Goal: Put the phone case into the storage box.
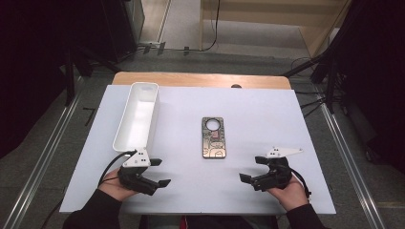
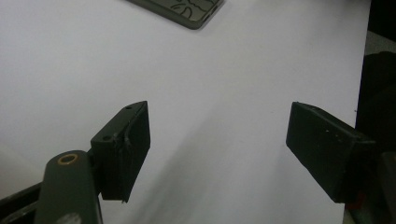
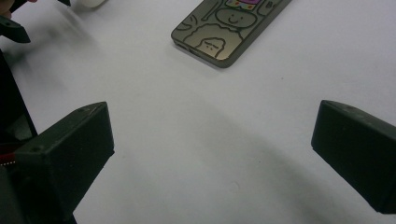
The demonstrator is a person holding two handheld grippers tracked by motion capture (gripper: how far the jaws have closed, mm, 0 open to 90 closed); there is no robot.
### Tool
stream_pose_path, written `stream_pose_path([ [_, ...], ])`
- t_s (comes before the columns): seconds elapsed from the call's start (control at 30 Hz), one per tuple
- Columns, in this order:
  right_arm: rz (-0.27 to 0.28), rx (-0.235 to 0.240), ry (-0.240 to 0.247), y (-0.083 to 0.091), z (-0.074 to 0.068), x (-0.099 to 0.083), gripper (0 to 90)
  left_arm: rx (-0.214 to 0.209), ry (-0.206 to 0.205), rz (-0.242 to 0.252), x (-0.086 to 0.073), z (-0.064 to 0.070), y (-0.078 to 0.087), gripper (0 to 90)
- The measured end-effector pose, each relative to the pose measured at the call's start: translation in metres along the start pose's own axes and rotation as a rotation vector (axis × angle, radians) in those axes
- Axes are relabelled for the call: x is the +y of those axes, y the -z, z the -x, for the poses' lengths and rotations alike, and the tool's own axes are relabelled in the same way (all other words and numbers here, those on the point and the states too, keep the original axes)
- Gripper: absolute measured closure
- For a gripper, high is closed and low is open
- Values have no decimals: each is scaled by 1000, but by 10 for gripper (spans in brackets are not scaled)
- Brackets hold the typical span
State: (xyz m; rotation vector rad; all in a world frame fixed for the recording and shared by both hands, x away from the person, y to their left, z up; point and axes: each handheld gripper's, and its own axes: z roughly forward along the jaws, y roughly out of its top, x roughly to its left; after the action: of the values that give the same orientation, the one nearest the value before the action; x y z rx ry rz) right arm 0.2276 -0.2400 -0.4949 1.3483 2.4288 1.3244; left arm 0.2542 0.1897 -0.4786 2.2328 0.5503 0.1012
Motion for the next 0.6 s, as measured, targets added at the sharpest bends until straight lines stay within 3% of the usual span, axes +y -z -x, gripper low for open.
stream_pose_path([
  [0.27,1,-2,3,-1,0,0,0,-21,14,40,2,2,4,215],
  [0.6,7,-3,-9,-1,1,1,0,-19,5,27,1,0,4,215],
])
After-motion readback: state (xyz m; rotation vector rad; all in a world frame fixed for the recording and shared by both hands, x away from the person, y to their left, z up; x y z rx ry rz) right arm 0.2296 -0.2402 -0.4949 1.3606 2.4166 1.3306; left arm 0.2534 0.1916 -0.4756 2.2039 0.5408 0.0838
